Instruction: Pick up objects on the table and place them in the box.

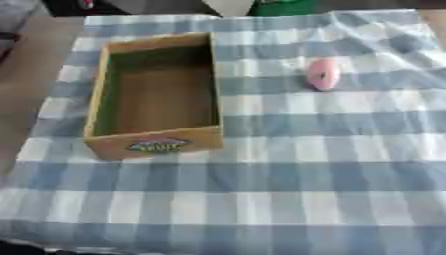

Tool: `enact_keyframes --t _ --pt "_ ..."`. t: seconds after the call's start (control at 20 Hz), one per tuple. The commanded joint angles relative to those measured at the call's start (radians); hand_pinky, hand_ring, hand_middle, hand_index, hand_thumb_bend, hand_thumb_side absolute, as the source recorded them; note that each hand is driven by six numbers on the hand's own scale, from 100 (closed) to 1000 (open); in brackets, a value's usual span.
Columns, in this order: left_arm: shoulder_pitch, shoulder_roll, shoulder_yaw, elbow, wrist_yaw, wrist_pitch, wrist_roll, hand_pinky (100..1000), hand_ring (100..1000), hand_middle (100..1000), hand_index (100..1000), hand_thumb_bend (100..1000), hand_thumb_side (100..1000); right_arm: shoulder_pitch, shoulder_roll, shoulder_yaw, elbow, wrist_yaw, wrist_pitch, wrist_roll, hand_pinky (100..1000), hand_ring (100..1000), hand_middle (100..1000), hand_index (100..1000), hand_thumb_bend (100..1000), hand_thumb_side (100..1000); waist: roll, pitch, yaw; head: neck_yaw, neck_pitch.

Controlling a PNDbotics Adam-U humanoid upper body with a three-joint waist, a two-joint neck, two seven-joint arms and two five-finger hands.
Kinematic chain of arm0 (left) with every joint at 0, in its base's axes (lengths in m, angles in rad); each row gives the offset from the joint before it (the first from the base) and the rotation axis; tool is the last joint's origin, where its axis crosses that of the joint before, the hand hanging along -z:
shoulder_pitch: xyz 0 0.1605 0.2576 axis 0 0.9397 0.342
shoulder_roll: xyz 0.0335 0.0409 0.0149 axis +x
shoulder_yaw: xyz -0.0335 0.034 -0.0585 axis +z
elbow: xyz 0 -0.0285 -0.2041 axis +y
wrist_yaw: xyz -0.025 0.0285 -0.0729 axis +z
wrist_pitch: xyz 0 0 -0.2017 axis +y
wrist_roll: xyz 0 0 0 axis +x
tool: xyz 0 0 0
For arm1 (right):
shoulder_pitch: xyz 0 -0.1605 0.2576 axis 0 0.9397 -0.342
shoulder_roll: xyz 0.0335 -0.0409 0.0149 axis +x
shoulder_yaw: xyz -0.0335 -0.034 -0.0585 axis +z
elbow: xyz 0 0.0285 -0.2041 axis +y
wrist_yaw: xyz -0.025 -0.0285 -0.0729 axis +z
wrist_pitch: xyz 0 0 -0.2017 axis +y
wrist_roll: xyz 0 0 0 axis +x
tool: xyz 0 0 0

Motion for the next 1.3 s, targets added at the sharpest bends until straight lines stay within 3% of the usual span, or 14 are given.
enact_keyframes --t 0.05,0.65,0.75,0.85,0.95,1.15,1.3 --pt "-0.006 0.029 0.008 -0.019 -0.008 0.002 0.006 516 415 557 841 241 590 -0.006 -0.036 0.007 -0.02 -0.01 0.009 0.005 971 1000 770 1000 100 1000 -0.003 -0.018 -0.002 0.007 -0.012" --pt "-0.011 0.038 0.003 -0.019 -0.009 0.003 0.008 513 415 557 842 239 591 -0.014 -0.056 0.016 -0.02 -0.026 0.009 0.015 954 999 779 1000 100 1000 -0.005 -0.025 -0.002 0.005 -0.012" --pt "-0.014 0.042 0.001 -0.019 -0.009 0.005 0.007 513 415 557 842 239 591 -0.023 -0.084 0.015 -0.02 -0.008 -0.009 0.004 943 1000 788 1000 102 1000 -0.011 -0.027 -0.001 -0.004 -0.013" --pt "-0.016 0.045 -0.001 -0.019 -0.009 0.006 0.006 512 415 558 842 238 591 -0.036 -0.125 0.025 -0.02 0.017 -0.034 -0.013 933 1000 796 1000 182 1000 -0.014 -0.028 0.0 -0.013 -0.016" --pt "-0.017 0.047 -0.003 -0.019 -0.009 0.007 0.004 512 414 558 842 238 591 -0.051 -0.168 0.04 -0.02 0.044 -0.06 -0.026 921 999 802 1000 207 1000 -0.016 -0.029 0.001 -0.028 -0.02" --pt "-0.016 0.052 -0.005 -0.019 -0.009 0.007 0.002 512 414 558 841 239 592 -0.086 -0.259 0.072 -0.02 0.1 -0.116 -0.029 884 969 750 990 473 1000 -0.021 -0.03 0.005 -0.05 -0.02" --pt "-0.014 0.054 -0.008 -0.019 -0.01 0.008 -0.002 511 413 557 841 239 592 -0.112 -0.333 0.083 -0.02 0.145 -0.158 -0.025 867 969 788 999 523 1000 -0.023 -0.031 0.005 -0.055 -0.019"
